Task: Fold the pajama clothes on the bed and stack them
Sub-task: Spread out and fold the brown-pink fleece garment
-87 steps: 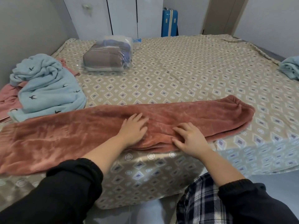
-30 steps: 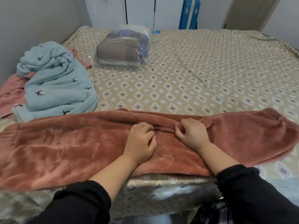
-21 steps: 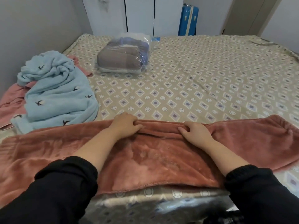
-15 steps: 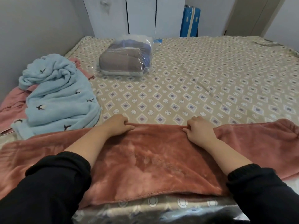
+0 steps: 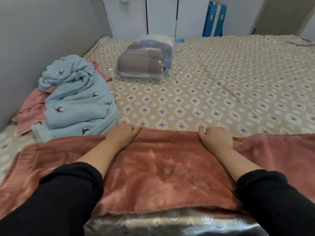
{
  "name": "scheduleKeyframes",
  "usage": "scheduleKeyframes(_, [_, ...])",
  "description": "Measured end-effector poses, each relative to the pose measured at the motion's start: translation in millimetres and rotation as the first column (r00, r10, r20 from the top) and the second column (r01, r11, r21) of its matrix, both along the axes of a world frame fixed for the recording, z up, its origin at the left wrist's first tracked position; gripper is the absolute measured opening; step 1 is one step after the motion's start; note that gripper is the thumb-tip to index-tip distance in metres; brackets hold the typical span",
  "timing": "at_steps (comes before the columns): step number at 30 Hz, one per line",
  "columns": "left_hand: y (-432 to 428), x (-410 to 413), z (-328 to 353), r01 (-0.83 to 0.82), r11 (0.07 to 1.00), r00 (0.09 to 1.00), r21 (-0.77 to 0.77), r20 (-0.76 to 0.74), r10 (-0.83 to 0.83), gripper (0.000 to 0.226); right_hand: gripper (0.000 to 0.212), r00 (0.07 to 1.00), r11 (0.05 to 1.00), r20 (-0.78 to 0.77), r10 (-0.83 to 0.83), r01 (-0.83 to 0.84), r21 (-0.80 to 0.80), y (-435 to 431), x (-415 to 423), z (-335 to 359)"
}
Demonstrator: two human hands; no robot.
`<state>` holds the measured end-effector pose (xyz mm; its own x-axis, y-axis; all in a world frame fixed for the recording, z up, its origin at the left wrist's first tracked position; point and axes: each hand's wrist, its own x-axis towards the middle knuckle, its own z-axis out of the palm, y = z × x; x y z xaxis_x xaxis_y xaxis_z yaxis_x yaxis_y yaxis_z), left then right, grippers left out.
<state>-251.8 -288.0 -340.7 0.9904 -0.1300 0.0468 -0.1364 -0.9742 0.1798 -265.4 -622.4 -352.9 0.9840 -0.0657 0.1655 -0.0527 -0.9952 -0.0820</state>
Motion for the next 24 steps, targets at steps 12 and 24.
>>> scheduleKeyframes(12, [-140.1,-60.6,-16.5,0.337,0.939,0.941,0.074,-0.008,-0.337,0.060,0.051,0.997,0.982,0.009,-0.073,0.073,-0.174,-19.7,-2.7,11.9])
scheduleKeyframes(24, [-285.8,-103.3,-15.7,0.434,0.900,0.895,-0.046,-0.091,-0.436,0.065,0.071,0.764,0.763,-0.023,-0.644,0.645,0.040,-225.0,-100.7,31.9])
